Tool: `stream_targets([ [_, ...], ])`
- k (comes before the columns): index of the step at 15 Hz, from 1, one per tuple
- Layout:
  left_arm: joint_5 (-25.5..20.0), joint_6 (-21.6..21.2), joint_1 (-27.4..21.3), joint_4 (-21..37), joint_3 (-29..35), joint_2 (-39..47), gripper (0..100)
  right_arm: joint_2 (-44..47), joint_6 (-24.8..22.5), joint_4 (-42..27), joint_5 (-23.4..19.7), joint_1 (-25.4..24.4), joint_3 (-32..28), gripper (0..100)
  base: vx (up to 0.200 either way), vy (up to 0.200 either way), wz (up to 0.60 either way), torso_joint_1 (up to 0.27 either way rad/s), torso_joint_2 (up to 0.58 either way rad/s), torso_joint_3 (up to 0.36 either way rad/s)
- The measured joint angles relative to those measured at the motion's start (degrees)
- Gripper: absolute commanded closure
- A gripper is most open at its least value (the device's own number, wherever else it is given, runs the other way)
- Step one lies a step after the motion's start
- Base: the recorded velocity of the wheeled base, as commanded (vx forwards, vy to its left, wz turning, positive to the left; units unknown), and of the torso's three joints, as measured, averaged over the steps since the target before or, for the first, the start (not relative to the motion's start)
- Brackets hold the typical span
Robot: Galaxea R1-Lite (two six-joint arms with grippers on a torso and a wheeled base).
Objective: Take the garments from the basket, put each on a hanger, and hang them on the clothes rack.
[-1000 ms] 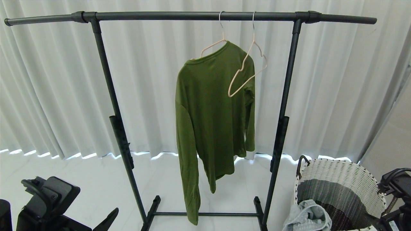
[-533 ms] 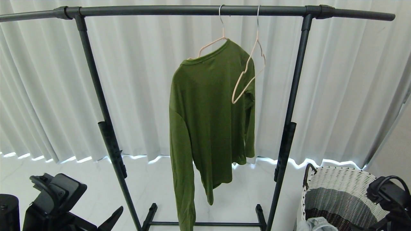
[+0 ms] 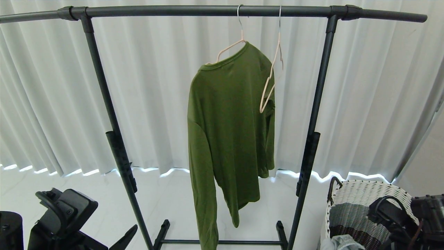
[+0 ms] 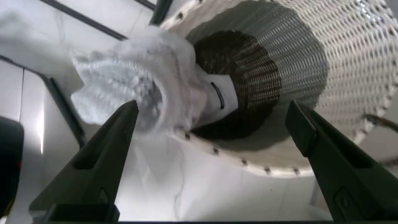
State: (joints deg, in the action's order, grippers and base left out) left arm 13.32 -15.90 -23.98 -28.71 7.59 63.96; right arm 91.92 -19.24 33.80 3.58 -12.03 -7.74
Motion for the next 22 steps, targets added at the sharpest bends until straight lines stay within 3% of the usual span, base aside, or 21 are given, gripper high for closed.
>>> stream_targets([
  [6, 0.0, 0.0, 0.0, 0.0, -0.3, 0.3, 0, 12.5, 1.2, 3.8, 0.4, 1.5, -1.7, 0, 0.0, 0.0, 0.0, 0.0, 0.0, 0.0],
  [7, 0.0, 0.0, -0.1, 0.0, -0.3, 0.4, 0, 13.7, 2.6, 4.6, 0.4, 1.7, -2.3, 100, 0.0, 0.0, 0.0, 0.0, 0.0, 0.0],
  [10, -0.1, 0.0, -0.2, 0.0, -0.3, 0.5, 0, 16.7, 4.3, 8.9, 0.6, 1.8, -2.4, 100, 0.0, 0.0, 0.0, 0.0, 0.0, 0.0],
  [14, -0.1, 0.0, -0.2, 0.0, -2.2, 0.3, 0, 17.2, 5.0, 9.0, 5.2, 0.9, -2.2, 100, 0.0, 0.0, 0.0, 0.0, 0.0, 0.0],
  [18, -0.1, 0.0, -0.2, 0.0, -3.0, -0.3, 0, 12.8, 5.4, 8.0, 6.3, -1.1, -3.2, 100, 0.0, 0.0, 0.0, 0.0, 0.0, 0.0],
  [20, -0.1, 0.0, -0.2, 0.0, -3.2, -0.4, 0, 9.0, 5.3, 0.9, 7.4, -2.8, -8.2, 100, 0.0, 0.0, 0.0, 0.0, 0.0, 0.0],
  [22, -0.1, 0.1, 0.0, 0.0, -3.5, -0.4, 0, 4.3, 5.3, -15.3, 8.3, -3.8, -16.8, 100, -0.1, 0.0, 0.0, 0.001, 0.0, 0.001],
])
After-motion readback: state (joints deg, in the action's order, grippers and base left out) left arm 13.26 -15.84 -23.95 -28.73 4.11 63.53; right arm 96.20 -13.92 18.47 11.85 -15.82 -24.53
